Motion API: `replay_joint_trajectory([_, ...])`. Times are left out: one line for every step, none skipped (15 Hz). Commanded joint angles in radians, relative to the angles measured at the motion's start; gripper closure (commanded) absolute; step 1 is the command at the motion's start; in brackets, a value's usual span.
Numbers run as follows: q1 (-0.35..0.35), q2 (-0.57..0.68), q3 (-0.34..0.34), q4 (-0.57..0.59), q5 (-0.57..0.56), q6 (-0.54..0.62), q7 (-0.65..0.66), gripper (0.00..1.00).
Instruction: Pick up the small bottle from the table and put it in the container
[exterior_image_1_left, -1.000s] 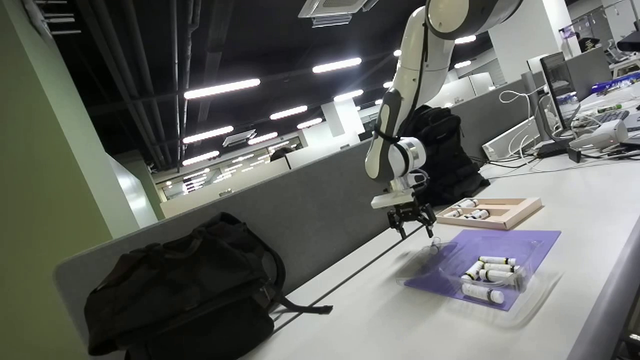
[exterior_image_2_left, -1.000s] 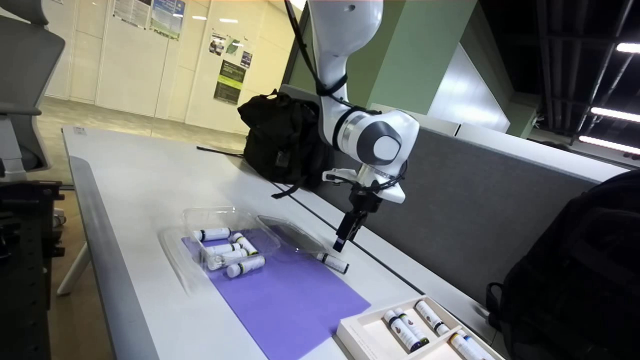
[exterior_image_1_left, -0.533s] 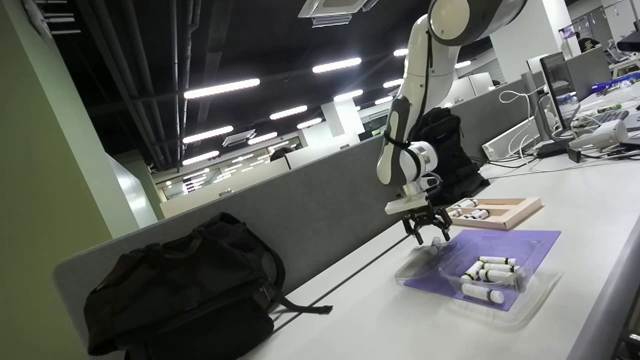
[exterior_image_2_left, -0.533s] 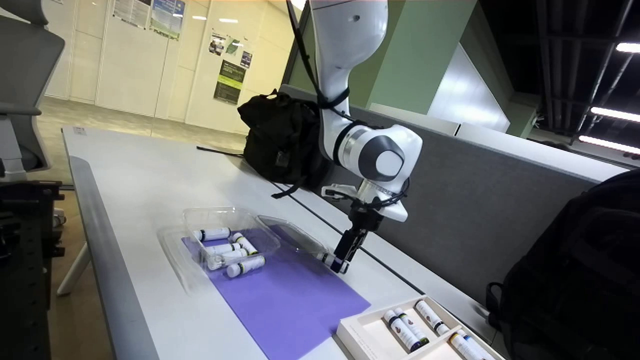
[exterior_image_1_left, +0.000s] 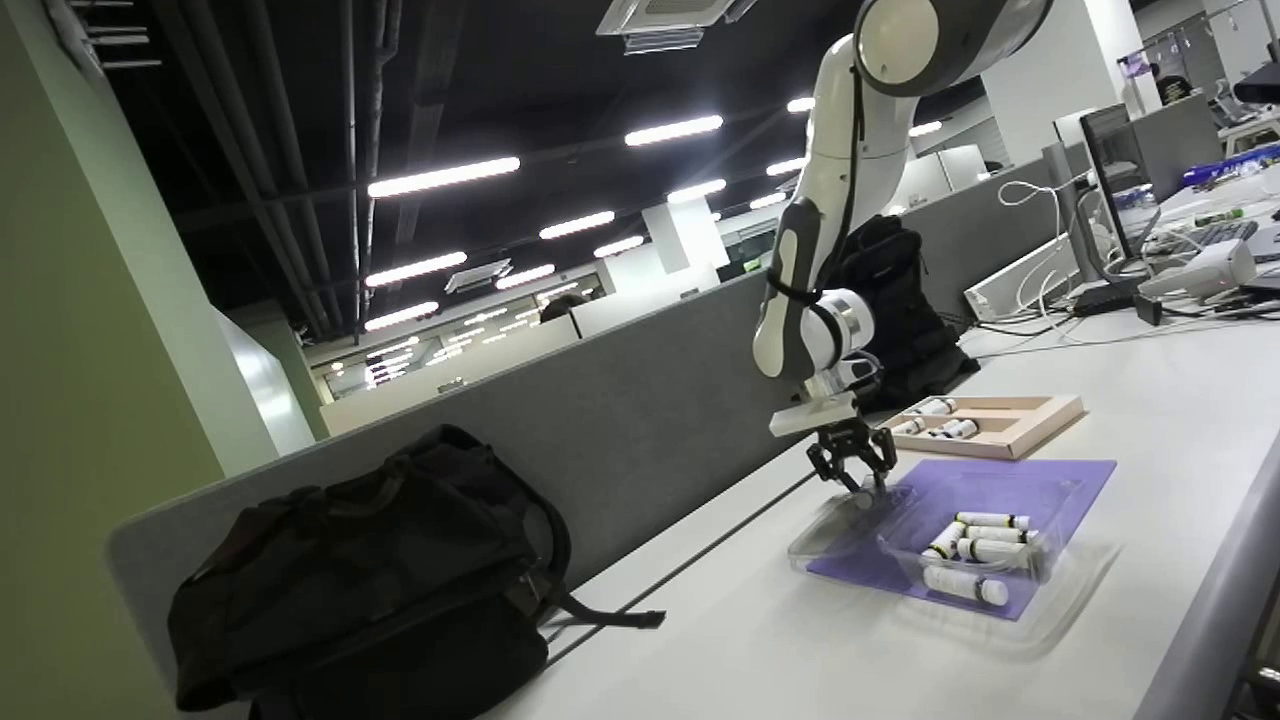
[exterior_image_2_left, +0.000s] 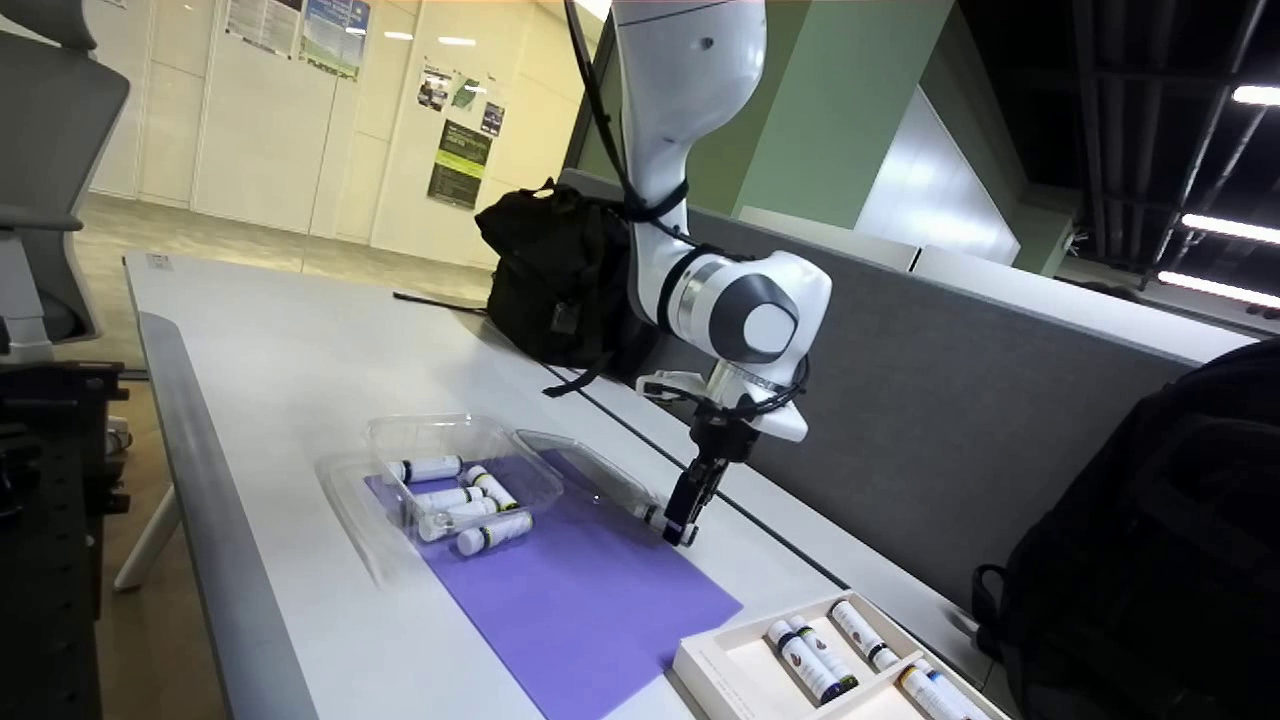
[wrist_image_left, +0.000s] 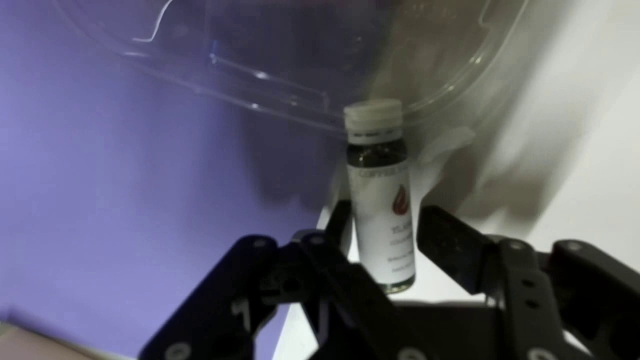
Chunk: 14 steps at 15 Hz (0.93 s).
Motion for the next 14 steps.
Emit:
replay_joint_trajectory([0.011, -0.033, -0.008, -0.027, -0.015, 0.02, 0.009, 0.89])
replay_joint_trajectory([0.011, -0.051, -0.009, -0.039, -0.016, 0.029, 0.005, 0.95])
replay_joint_trajectory([0.014, -0.068, -0.012, -0.051, -0.018, 0.043, 0.004, 0.93])
replay_joint_trajectory([0.018, -0.086, -0.017, -0.063, -0.023, 0.056, 0.004, 0.93])
replay_joint_trajectory([0.025, -0.117, -0.026, -0.086, -0.033, 0.075, 0.005, 0.93])
replay_joint_trajectory([0.028, -0.144, -0.03, -0.104, -0.043, 0.086, 0.001, 0.93])
replay_joint_trajectory([0.025, -0.185, -0.024, -0.131, -0.047, 0.08, -0.018, 0.93])
replay_joint_trajectory([0.015, -0.219, -0.008, -0.149, -0.049, 0.053, -0.05, 0.93])
replay_joint_trajectory([0.009, -0.259, 0.011, -0.177, -0.054, 0.018, -0.093, 0.93])
replay_joint_trajectory([0.011, -0.295, 0.02, -0.204, -0.059, -0.009, -0.132, 0.93])
replay_joint_trajectory([0.018, -0.33, 0.029, -0.233, -0.063, -0.035, -0.165, 0.93])
replay_joint_trajectory([0.028, -0.357, 0.029, -0.255, -0.073, -0.054, -0.185, 0.93])
replay_joint_trajectory([0.038, -0.38, 0.033, -0.275, -0.083, -0.068, -0.197, 0.93])
replay_joint_trajectory([0.04, -0.399, 0.044, -0.29, -0.091, -0.105, -0.218, 0.93])
